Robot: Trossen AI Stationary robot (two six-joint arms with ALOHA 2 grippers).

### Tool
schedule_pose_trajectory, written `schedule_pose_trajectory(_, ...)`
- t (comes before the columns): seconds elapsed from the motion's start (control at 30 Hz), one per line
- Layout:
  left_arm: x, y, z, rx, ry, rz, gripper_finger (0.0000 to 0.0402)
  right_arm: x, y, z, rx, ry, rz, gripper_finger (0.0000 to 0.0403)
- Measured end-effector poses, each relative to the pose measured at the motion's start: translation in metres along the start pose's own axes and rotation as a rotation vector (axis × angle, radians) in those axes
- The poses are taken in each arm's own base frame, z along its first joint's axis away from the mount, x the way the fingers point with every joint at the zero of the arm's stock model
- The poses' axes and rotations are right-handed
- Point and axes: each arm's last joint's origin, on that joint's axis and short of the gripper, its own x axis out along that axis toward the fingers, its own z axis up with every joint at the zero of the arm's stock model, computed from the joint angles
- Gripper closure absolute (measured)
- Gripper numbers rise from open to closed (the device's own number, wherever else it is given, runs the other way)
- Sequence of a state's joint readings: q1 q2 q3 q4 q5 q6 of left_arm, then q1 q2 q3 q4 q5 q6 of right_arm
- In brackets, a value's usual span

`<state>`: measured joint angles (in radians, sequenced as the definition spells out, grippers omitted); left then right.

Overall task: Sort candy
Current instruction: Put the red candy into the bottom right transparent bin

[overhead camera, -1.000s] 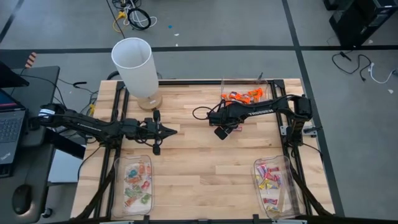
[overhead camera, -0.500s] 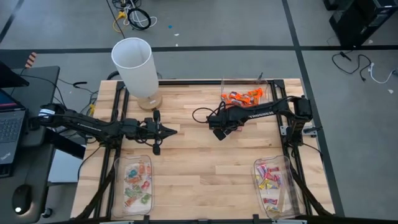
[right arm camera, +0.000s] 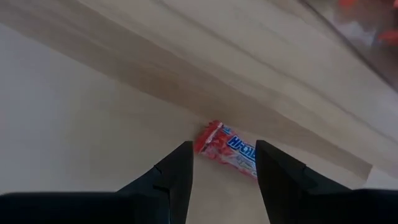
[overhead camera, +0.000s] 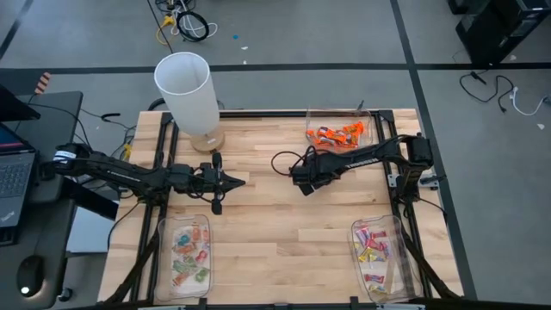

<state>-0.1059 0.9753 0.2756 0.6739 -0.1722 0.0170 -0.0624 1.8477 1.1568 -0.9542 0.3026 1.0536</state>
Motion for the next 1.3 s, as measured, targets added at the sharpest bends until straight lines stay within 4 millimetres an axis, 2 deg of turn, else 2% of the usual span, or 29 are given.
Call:
schedule_pose_trajectory(0.4,0.0,0.0,0.0,0.0,-0.001,0.0,0.0397,0.02,-0.006,-0.005,0.034,-0.013,0.016,0.0245)
schedule_pose_trajectory(0.83,0.0,0.0,0.0,0.0,-0.001,0.0,0.0397,0.023,-0.006,-0.005,0.018,-0.018,0.02,0.0249)
schedule_pose_trajectory(1.3,0.0,0.0,0.0,0.0,0.0,0.0,0.0397,0.018,-0.002,-0.004,-0.024,-0.007,0.031,0.0335)
